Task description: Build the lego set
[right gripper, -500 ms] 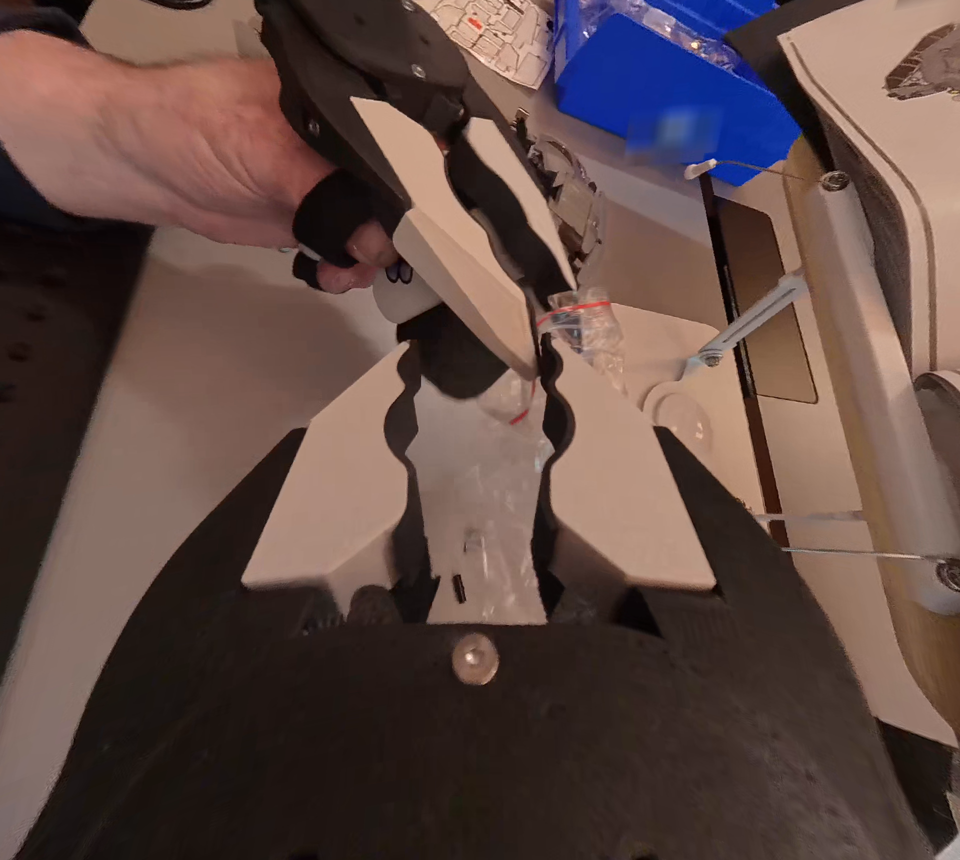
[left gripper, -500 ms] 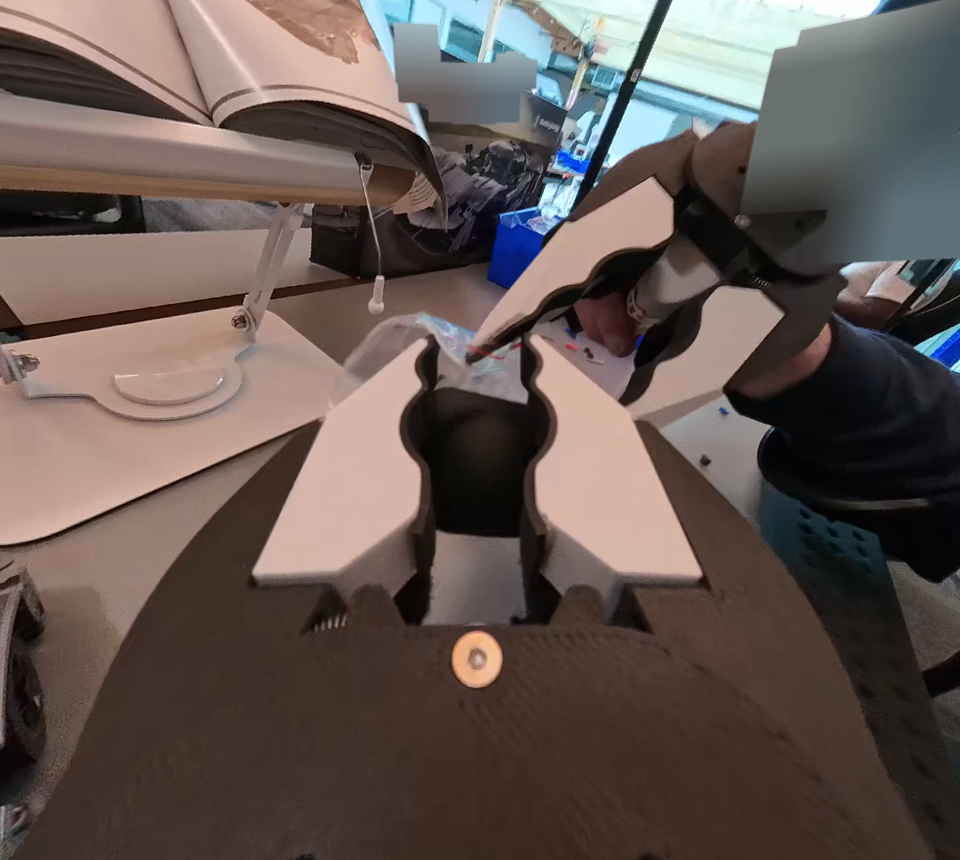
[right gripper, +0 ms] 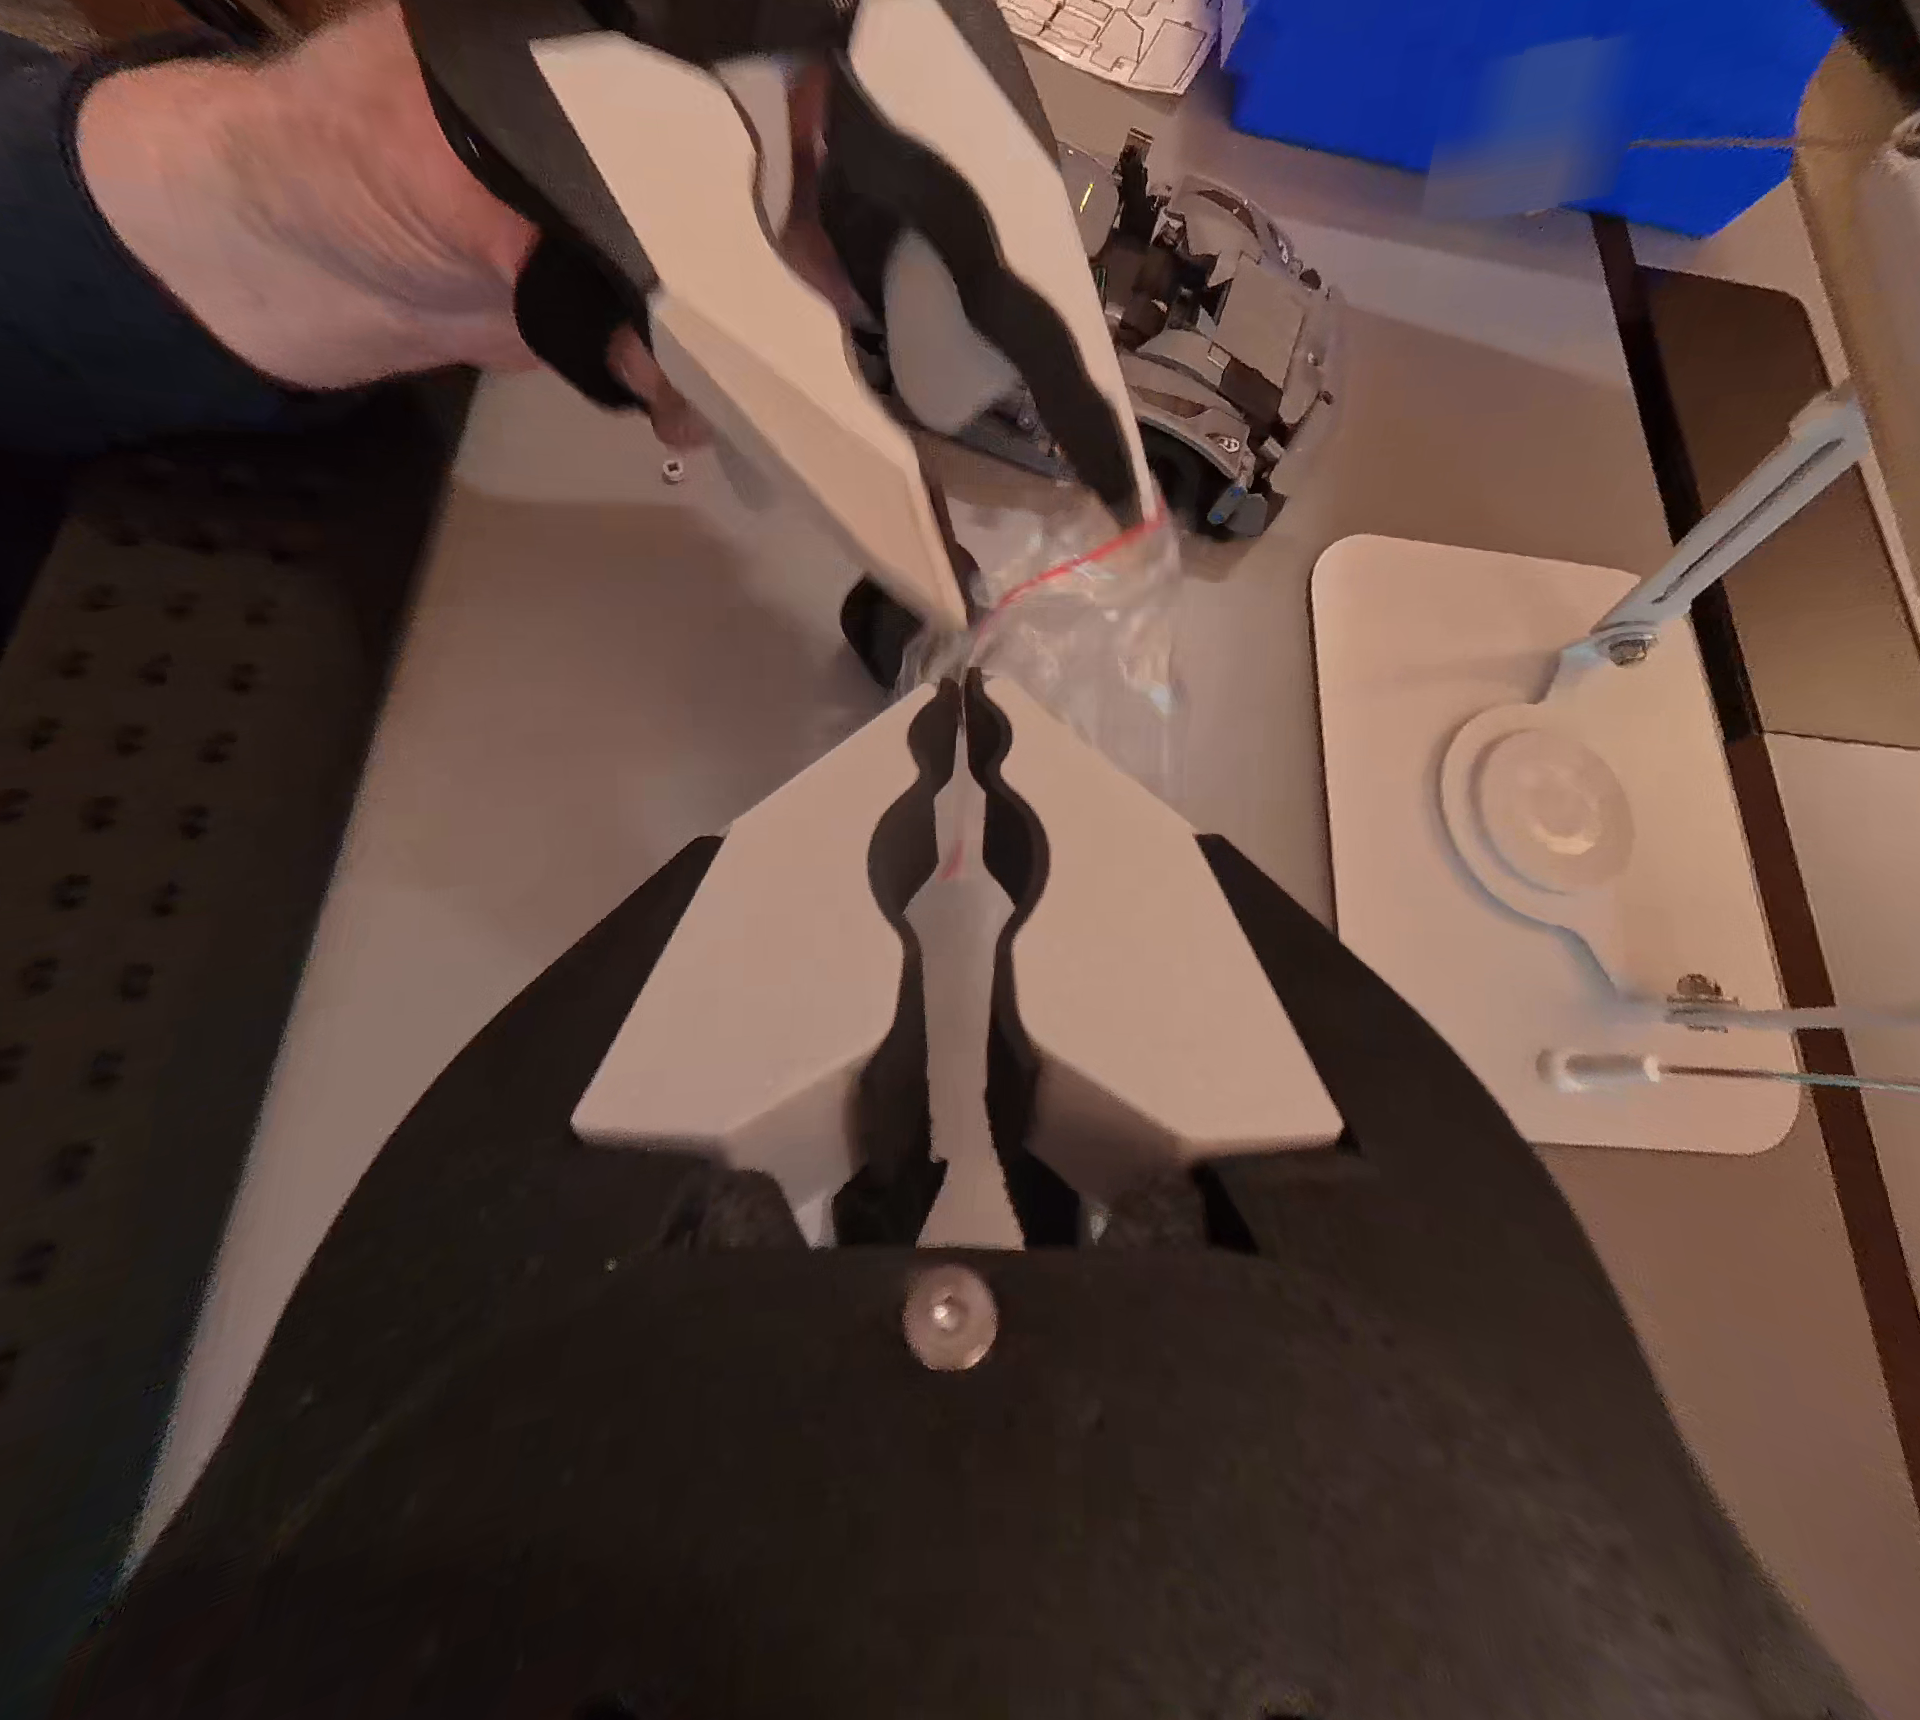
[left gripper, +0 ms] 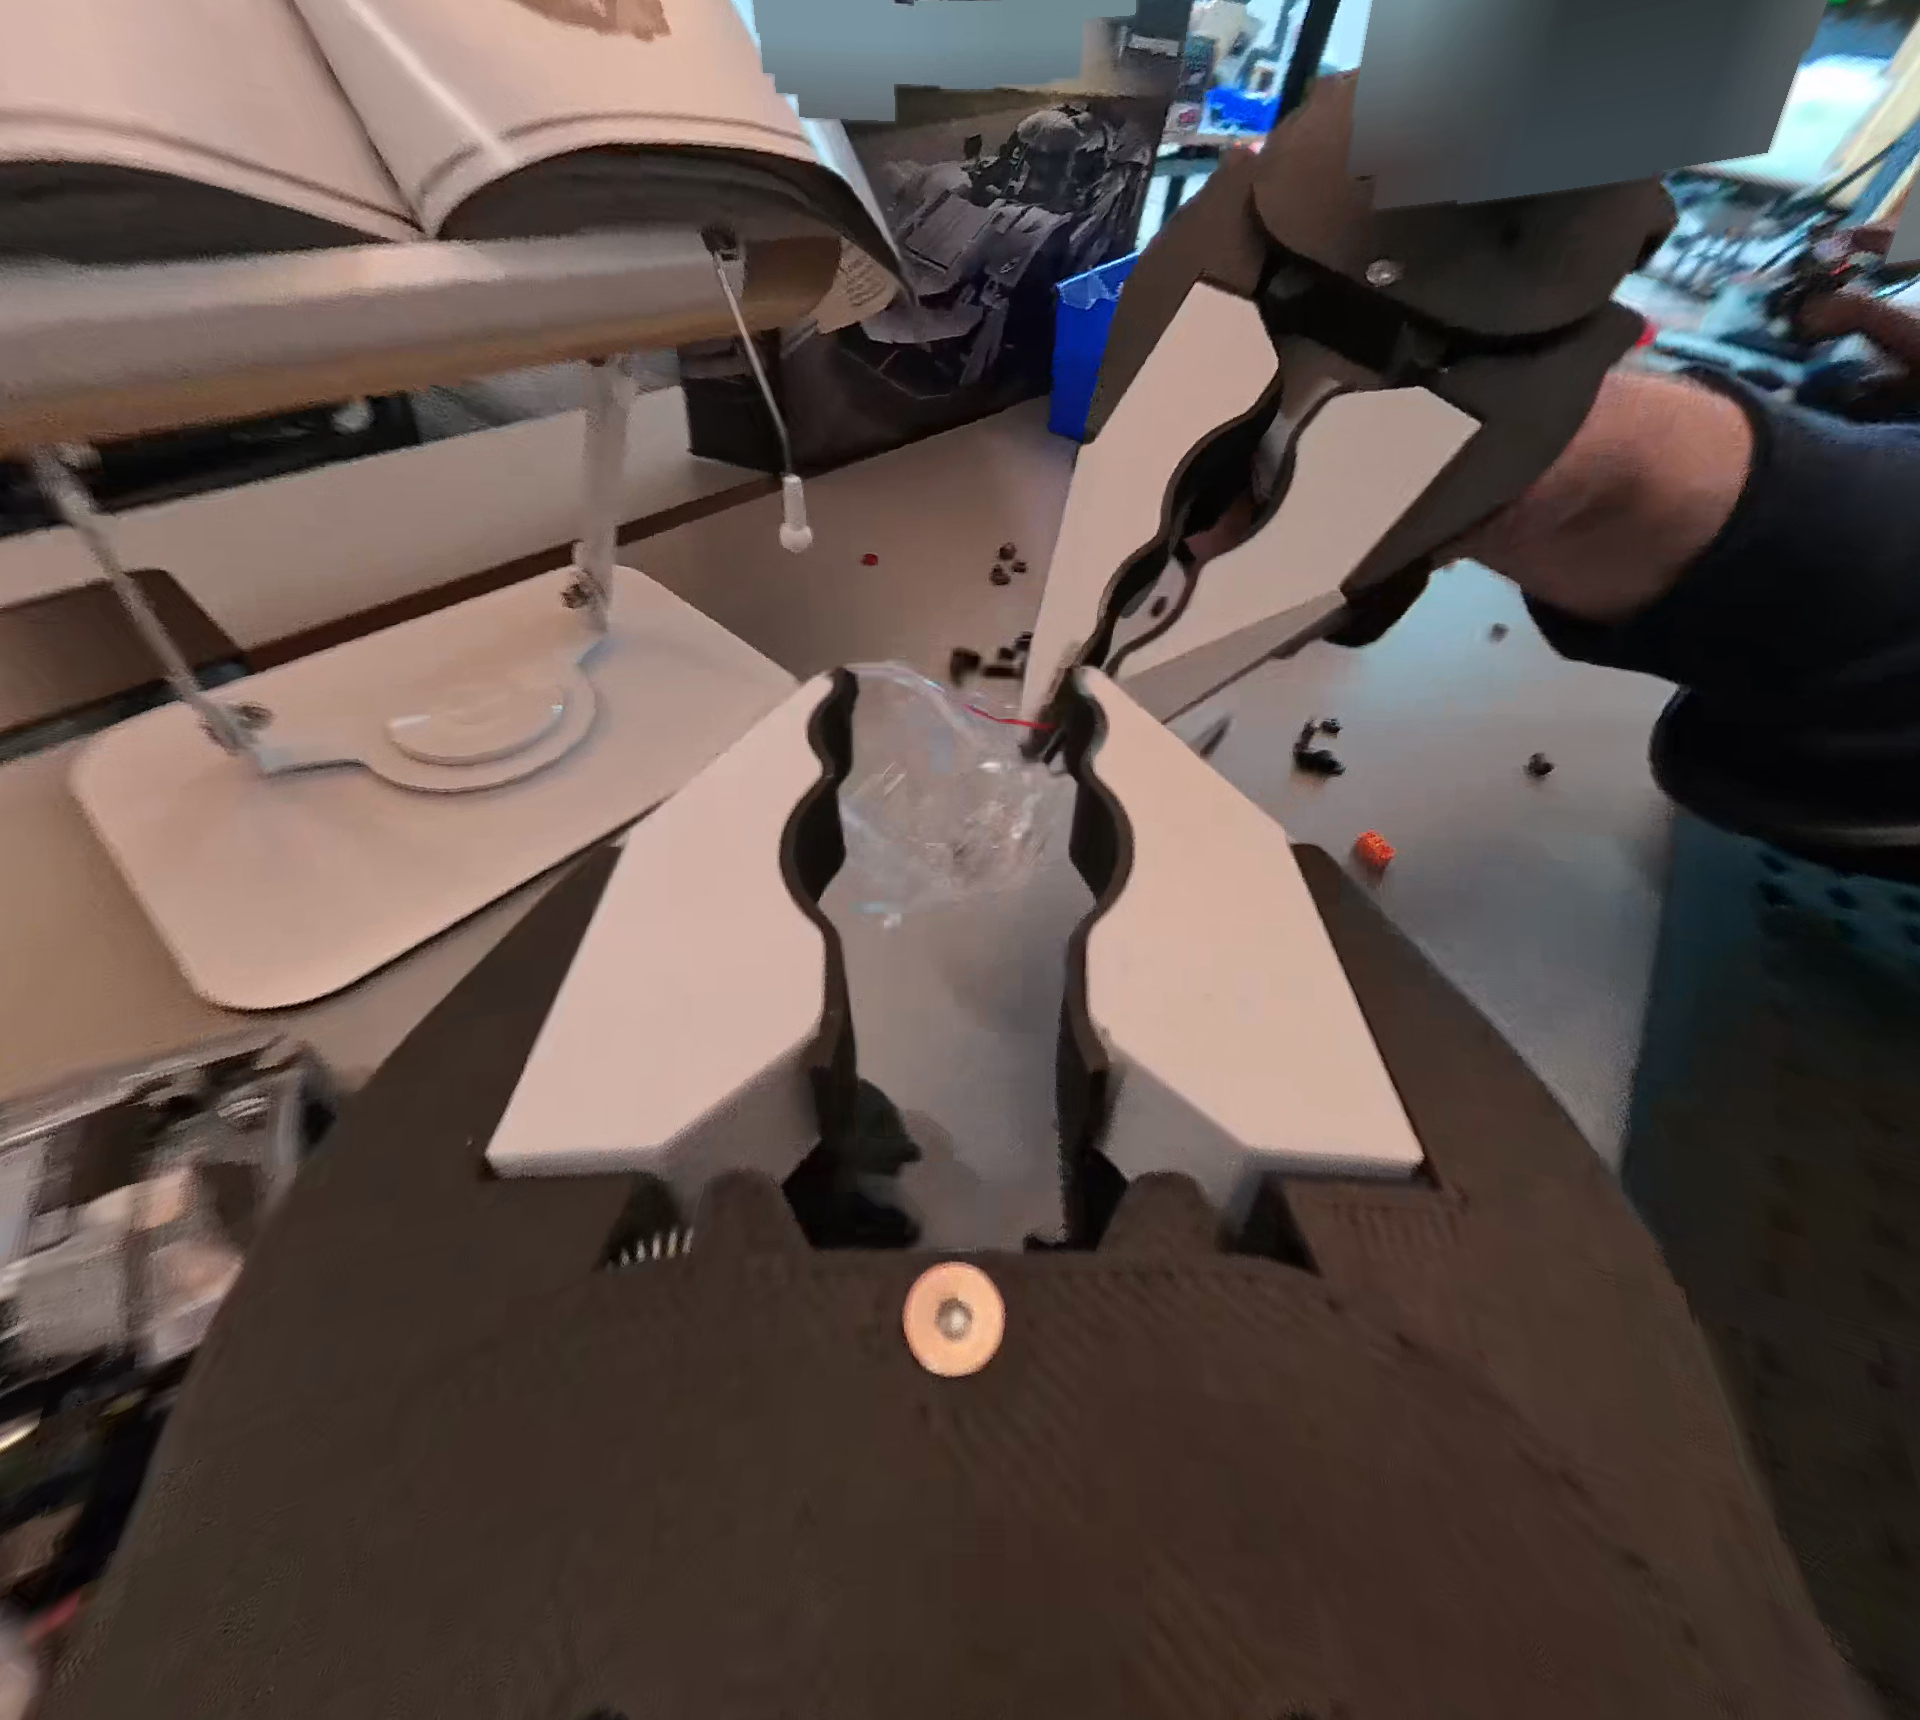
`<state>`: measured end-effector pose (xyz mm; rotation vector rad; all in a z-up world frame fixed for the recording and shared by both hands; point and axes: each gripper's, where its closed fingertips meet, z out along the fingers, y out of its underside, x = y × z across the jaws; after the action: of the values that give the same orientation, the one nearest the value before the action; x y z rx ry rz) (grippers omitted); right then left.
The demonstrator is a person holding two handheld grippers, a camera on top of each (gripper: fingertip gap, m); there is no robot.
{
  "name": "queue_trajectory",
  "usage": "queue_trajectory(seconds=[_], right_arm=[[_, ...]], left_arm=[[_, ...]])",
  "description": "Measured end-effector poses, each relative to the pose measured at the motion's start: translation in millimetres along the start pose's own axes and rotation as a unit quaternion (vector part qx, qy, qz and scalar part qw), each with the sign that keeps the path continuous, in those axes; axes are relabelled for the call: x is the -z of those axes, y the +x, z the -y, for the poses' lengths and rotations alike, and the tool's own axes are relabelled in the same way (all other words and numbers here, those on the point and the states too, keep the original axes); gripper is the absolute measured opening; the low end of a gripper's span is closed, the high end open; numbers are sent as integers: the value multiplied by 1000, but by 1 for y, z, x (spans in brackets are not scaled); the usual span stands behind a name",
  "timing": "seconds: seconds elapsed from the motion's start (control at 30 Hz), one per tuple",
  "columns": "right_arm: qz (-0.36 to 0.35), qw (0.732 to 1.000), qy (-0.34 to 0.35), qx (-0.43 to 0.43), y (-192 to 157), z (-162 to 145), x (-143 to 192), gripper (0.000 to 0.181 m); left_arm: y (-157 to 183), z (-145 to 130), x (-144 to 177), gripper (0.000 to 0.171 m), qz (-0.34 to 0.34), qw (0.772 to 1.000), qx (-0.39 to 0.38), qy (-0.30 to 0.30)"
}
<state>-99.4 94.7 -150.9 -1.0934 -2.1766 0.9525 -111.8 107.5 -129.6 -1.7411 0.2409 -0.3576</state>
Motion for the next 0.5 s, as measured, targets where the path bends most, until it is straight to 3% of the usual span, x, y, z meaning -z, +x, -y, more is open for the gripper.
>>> queue_trajectory(seconds=[0.13,0.23,0.37,0.43,0.5], right_arm=[[32,999,17,-8,-5,1,6,0],[41,999,11,11,-11,2,7,0],[48,998,0,42,-23,8,5,0],[52,997,-10,57,-29,9,1,0],[46,997,-17,65,-30,9,-3,0]], left_arm=[[-2,22,28,44,29,996,-80,13],[-5,13,30,43,37,990,-128,-44],[5,-12,25,46,-10,977,-165,-132],[7,-16,22,39,1,961,-231,-151],[5,-22,22,19,9,948,-259,-187]])
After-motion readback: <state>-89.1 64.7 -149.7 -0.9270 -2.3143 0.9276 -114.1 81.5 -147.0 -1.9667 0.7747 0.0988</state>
